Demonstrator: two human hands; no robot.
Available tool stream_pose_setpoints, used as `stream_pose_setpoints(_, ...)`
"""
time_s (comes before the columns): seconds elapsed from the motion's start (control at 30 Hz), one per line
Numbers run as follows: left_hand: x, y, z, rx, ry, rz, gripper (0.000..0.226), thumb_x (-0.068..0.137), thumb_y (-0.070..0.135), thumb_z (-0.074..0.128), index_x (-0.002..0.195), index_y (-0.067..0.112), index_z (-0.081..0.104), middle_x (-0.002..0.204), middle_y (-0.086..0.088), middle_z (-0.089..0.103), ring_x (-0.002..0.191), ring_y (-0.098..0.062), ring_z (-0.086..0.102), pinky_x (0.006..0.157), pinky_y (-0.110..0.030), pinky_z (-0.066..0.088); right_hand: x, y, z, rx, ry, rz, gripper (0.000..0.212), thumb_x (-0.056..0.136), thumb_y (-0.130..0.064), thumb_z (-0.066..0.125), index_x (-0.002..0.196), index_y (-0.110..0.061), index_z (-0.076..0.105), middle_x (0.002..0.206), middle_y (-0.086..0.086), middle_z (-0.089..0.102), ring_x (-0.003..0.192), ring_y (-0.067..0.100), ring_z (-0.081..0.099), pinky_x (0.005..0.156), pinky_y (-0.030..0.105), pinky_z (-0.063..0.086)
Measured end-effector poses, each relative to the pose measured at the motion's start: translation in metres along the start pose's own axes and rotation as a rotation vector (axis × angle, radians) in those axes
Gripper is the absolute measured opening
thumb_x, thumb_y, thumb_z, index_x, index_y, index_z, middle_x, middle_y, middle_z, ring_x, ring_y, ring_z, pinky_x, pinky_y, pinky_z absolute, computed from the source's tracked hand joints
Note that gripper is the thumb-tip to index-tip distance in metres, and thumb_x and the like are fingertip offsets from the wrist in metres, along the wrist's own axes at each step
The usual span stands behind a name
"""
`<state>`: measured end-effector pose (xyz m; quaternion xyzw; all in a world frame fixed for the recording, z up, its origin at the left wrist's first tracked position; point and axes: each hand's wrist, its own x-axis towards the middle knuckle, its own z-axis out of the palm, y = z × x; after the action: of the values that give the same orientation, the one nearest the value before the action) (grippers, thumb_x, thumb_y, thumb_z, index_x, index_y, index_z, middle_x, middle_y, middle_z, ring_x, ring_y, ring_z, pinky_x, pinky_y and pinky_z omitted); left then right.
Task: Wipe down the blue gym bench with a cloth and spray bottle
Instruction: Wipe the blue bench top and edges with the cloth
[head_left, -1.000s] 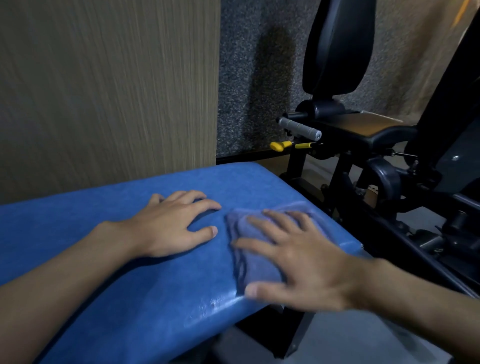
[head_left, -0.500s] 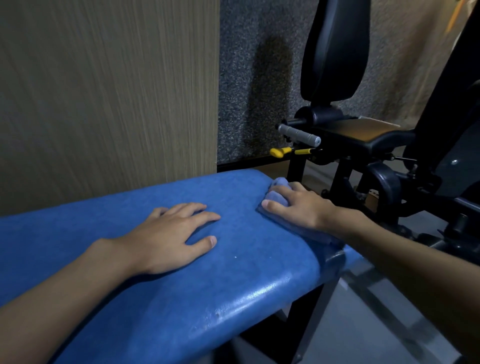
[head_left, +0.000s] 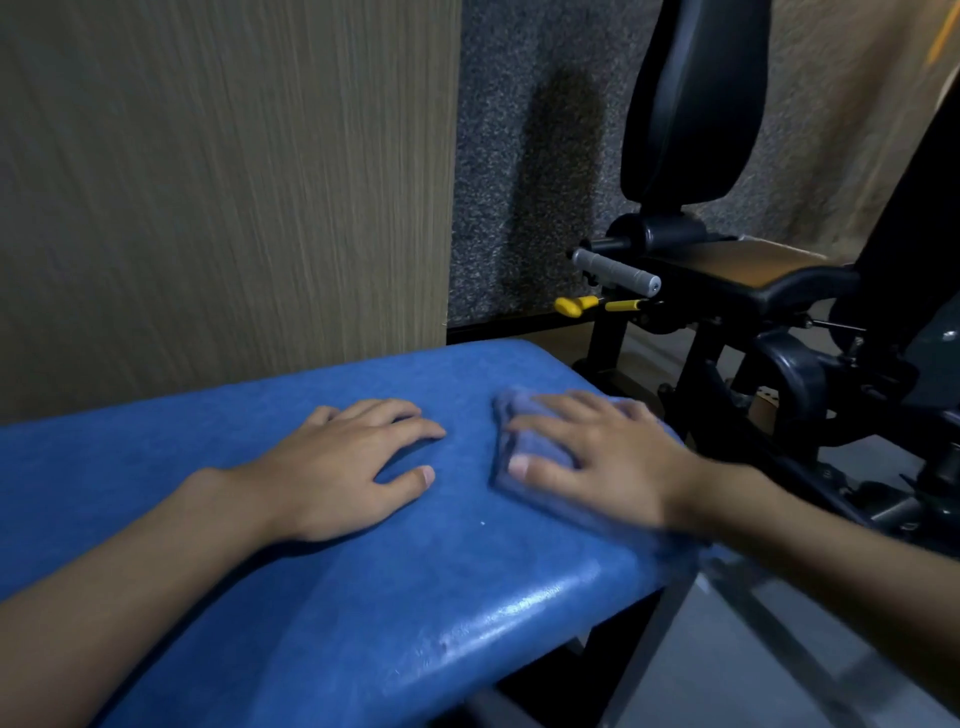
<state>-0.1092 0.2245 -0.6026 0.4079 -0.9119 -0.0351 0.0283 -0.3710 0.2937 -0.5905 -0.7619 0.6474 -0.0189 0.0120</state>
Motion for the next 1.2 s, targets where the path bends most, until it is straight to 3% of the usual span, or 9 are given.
stream_pose_setpoints(0.13, -0.006, -0.001, -0.001, -0.032, -0.005, -0.008, 0.080, 0.072, 0.079, 0.009, 0.143, 0.050, 0.031, 0.151, 0.022, 0.026, 0.141, 0.000, 0.021, 0.114, -0.033, 0.019, 0.053, 0.046, 0.001, 0.273, -0.033, 0.306, 0.093, 0.064, -0.095, 0.019, 0.144, -0.048, 0.028, 0.155, -0.003, 0.025, 0.139, 0.031, 0.032, 0.110, 0.050, 0.028)
stream_pose_setpoints(0.23, -0.007, -0.003, -0.001, -0.045, -0.012, 0.000, 0.080, 0.073, 0.079, 0.011, 0.144, 0.049, 0.031, 0.150, 0.023, 0.027, 0.140, 0.000, 0.023, 0.114, -0.033, 0.020, 0.053, 0.041, 0.006, 0.170, -0.049, 0.303, 0.083, 0.073, -0.090, 0.019, 0.145, -0.049, 0.022, 0.156, -0.002, 0.021, 0.139, 0.034, 0.031, 0.103, 0.051, 0.029)
stream_pose_setpoints(0.47, -0.001, -0.013, 0.000, -0.071, 0.034, -0.005, 0.079, 0.073, 0.075, 0.013, 0.141, 0.044, 0.040, 0.145, 0.021, 0.036, 0.136, -0.003, 0.034, 0.113, -0.036, 0.027, -0.036, -0.047, 0.004, -0.074, -0.059, -0.238, 0.074, 0.076, -0.085, 0.012, 0.143, -0.055, 0.005, 0.162, -0.011, 0.001, 0.149, 0.021, -0.002, 0.116, 0.054, 0.003)
stream_pose_setpoints(0.57, -0.002, -0.020, 0.000, -0.131, 0.025, -0.017, 0.080, 0.073, 0.076, 0.018, 0.141, 0.041, 0.042, 0.143, 0.020, 0.037, 0.133, -0.003, 0.035, 0.115, -0.034, 0.028, -0.043, -0.050, 0.004, -0.061, -0.055, -0.319, 0.073, 0.076, -0.087, 0.013, 0.142, -0.057, 0.005, 0.162, -0.016, 0.002, 0.149, 0.018, -0.001, 0.117, 0.049, 0.002)
stream_pose_setpoints(0.73, -0.005, -0.026, 0.001, -0.057, 0.015, -0.044, 0.076, 0.074, 0.078, 0.016, 0.140, 0.047, 0.038, 0.142, 0.024, 0.034, 0.136, 0.000, 0.029, 0.115, -0.035, 0.023, 0.020, -0.012, -0.001, -0.021, -0.023, -0.058, 0.080, 0.074, -0.088, 0.011, 0.145, -0.052, 0.019, 0.159, -0.015, 0.016, 0.146, 0.013, 0.012, 0.113, 0.051, 0.012)
stream_pose_setpoints(0.87, -0.011, -0.026, -0.001, -0.054, -0.005, -0.050, 0.075, 0.074, 0.080, 0.014, 0.141, 0.051, 0.033, 0.144, 0.026, 0.030, 0.137, 0.001, 0.025, 0.114, -0.035, 0.022, 0.080, 0.036, -0.001, 0.199, -0.070, 0.287, 0.089, 0.070, -0.093, 0.021, 0.147, -0.048, 0.020, 0.159, -0.004, 0.017, 0.142, 0.035, 0.024, 0.111, 0.057, 0.023)
stream_pose_setpoints(0.93, -0.012, -0.027, -0.001, -0.062, -0.012, -0.049, 0.077, 0.074, 0.081, 0.014, 0.141, 0.051, 0.033, 0.145, 0.026, 0.030, 0.138, 0.000, 0.026, 0.114, -0.036, 0.022, 0.087, 0.039, 0.003, 0.191, -0.087, 0.323, 0.088, 0.071, -0.093, 0.021, 0.147, -0.048, 0.019, 0.159, -0.002, 0.016, 0.140, 0.039, 0.027, 0.109, 0.057, 0.026)
stream_pose_setpoints(1.07, -0.008, -0.029, -0.001, -0.086, -0.011, -0.035, 0.075, 0.075, 0.078, 0.017, 0.142, 0.049, 0.035, 0.145, 0.026, 0.032, 0.139, -0.001, 0.027, 0.115, -0.038, 0.022, 0.052, 0.002, 0.003, -0.033, -0.066, 0.154, 0.079, 0.076, -0.087, 0.012, 0.145, -0.049, 0.014, 0.161, -0.004, 0.012, 0.145, 0.031, 0.017, 0.109, 0.060, 0.020)
stream_pose_setpoints(1.2, -0.010, -0.039, -0.001, -0.169, 0.019, -0.046, 0.074, 0.076, 0.073, 0.028, 0.142, 0.041, 0.041, 0.145, 0.023, 0.034, 0.134, -0.005, 0.037, 0.115, -0.032, 0.025, -0.015, -0.056, 0.002, -0.098, -0.101, -0.250, 0.079, 0.071, -0.085, 0.007, 0.143, -0.052, 0.004, 0.163, -0.006, 0.001, 0.149, 0.023, 0.000, 0.116, 0.054, 0.004)
